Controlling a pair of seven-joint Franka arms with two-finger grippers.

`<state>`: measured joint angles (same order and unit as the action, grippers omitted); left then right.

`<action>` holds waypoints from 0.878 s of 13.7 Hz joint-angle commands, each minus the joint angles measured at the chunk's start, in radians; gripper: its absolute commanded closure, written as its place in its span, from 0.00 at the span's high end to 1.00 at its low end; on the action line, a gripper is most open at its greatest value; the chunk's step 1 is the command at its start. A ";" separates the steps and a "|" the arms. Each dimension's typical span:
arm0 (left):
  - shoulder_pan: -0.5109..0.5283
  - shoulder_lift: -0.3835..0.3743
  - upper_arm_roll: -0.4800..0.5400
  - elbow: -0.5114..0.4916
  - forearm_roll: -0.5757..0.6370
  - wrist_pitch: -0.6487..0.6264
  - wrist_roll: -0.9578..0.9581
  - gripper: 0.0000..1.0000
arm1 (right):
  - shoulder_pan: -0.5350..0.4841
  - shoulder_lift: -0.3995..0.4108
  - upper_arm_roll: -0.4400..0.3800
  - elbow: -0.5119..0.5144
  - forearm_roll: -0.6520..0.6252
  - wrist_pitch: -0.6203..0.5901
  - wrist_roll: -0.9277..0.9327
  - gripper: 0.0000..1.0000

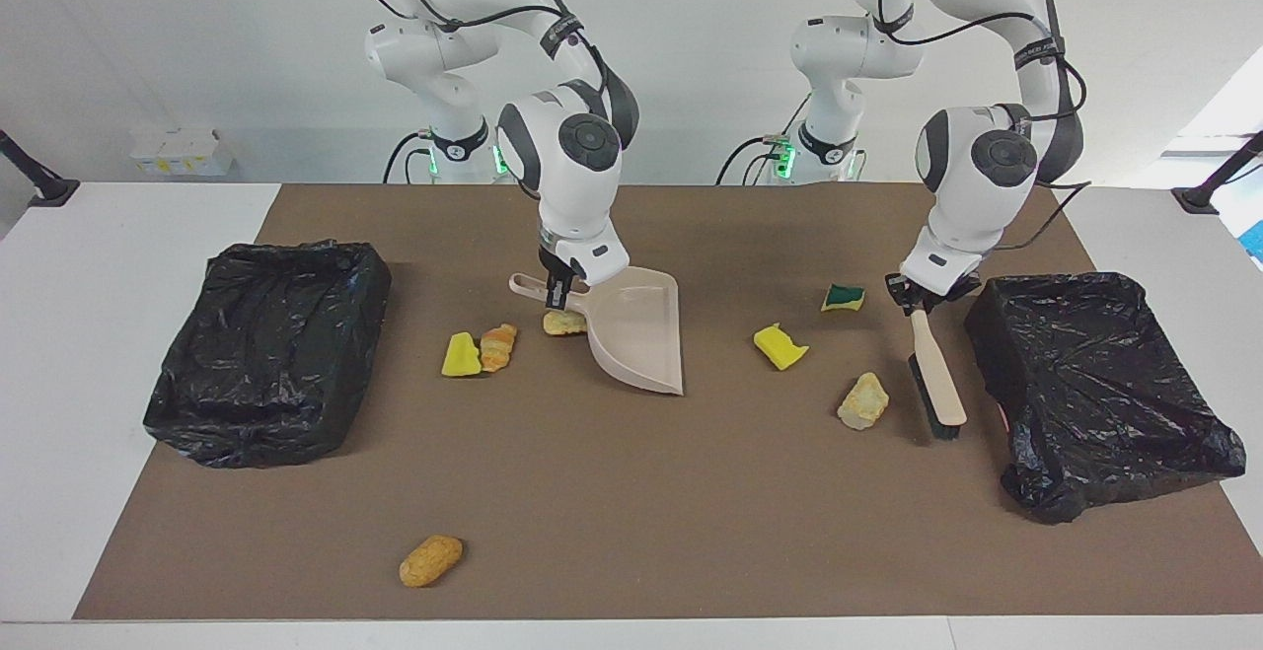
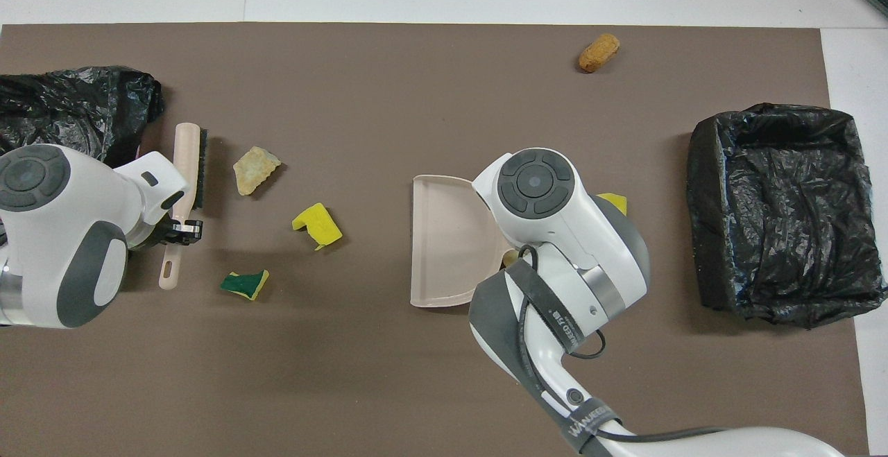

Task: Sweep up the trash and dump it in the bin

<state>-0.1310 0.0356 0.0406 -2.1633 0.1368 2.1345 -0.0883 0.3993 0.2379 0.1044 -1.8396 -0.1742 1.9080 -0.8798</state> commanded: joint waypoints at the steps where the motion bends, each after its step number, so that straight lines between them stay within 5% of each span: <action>1: 0.017 0.003 -0.013 0.005 0.000 0.034 0.022 0.00 | -0.005 -0.023 0.003 -0.033 -0.008 0.028 -0.031 0.00; 12: -0.079 0.001 -0.021 -0.041 -0.002 0.002 0.039 0.00 | 0.024 -0.048 0.003 -0.081 0.055 0.026 -0.001 0.00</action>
<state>-0.1559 0.0556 0.0147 -2.1823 0.1355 2.1497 -0.0561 0.4255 0.2292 0.1032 -1.8680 -0.1446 1.9101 -0.8781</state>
